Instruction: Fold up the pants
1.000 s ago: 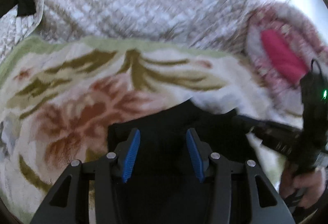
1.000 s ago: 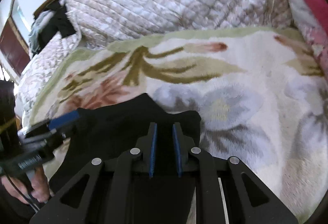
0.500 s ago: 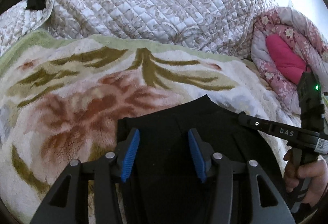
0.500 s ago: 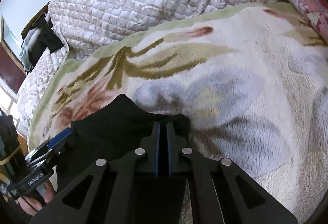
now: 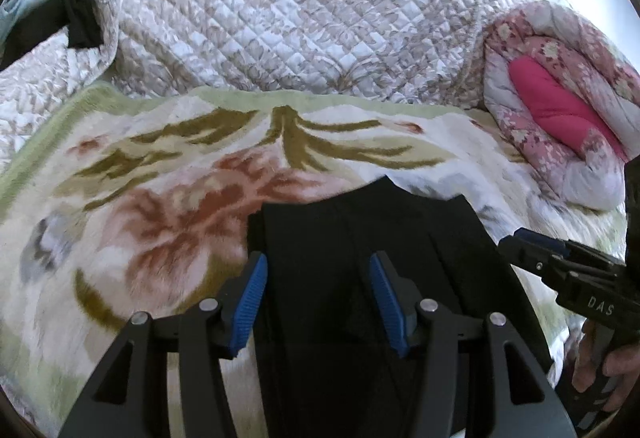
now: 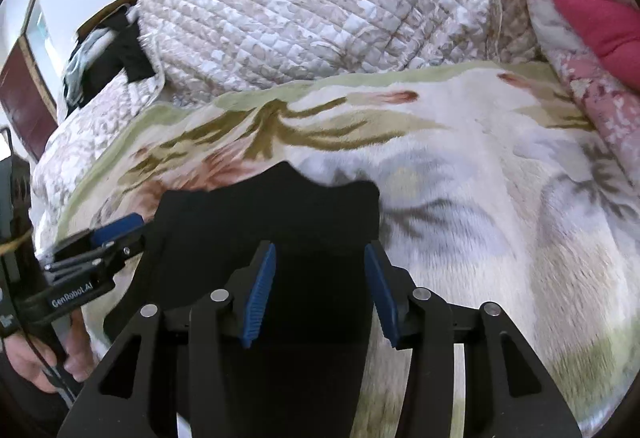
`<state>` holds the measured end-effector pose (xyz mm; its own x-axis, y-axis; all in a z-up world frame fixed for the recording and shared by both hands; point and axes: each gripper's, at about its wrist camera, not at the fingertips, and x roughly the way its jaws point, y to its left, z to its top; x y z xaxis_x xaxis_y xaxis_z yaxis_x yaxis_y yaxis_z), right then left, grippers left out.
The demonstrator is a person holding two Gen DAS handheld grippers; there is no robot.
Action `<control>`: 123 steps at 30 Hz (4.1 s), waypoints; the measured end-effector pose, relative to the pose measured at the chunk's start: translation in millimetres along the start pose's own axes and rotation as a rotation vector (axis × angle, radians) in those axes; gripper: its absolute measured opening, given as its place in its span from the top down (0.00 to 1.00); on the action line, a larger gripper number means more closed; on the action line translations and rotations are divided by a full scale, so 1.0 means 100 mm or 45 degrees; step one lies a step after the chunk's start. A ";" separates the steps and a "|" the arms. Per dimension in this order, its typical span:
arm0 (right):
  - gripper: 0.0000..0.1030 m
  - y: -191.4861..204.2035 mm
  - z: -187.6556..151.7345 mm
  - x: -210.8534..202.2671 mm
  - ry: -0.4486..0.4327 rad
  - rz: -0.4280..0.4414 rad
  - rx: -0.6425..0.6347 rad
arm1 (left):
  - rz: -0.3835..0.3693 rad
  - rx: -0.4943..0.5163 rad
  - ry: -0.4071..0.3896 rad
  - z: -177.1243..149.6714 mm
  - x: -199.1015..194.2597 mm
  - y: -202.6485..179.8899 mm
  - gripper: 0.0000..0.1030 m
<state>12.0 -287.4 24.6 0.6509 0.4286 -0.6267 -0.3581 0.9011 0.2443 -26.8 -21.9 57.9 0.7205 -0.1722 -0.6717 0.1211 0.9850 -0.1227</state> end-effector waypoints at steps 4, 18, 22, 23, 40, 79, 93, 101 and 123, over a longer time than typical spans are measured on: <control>0.55 0.18 -0.18 -0.18 -0.035 0.008 -0.064 | -0.010 0.026 -0.001 -0.19 -0.18 -0.09 0.45; 0.64 0.14 -0.33 -0.03 0.077 0.020 -0.029 | -0.045 -0.088 0.082 -0.43 -0.22 0.17 0.55; 0.42 -0.15 -0.23 -0.05 0.061 0.074 0.162 | -0.108 -0.195 0.127 -0.34 -0.10 0.40 0.50; 0.42 -0.22 -0.20 -0.03 0.067 0.087 0.199 | -0.124 -0.219 0.139 -0.32 -0.05 0.44 0.48; 0.43 -0.46 -0.23 0.31 0.214 0.413 0.434 | -0.391 -0.399 0.218 -0.35 0.25 0.58 0.41; 0.82 -0.09 1.10 1.07 0.087 0.318 0.152 | -0.226 -0.115 0.080 1.02 0.84 0.76 0.77; 0.68 0.03 0.89 0.76 0.030 0.039 -0.018 | -0.025 -0.113 0.041 0.78 0.54 0.86 0.67; 0.68 0.35 0.41 0.74 0.128 0.009 -0.158 | 0.039 0.055 0.093 0.40 0.43 0.45 0.65; 0.47 0.51 -0.04 0.72 0.205 -0.082 -0.229 | 0.129 -0.021 0.228 -0.09 0.43 0.41 0.62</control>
<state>37.9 -211.2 -11.3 0.5665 0.3417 -0.7499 -0.4421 0.8940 0.0734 2.8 11.4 17.8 0.5955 -0.0721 -0.8001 0.0420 0.9974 -0.0586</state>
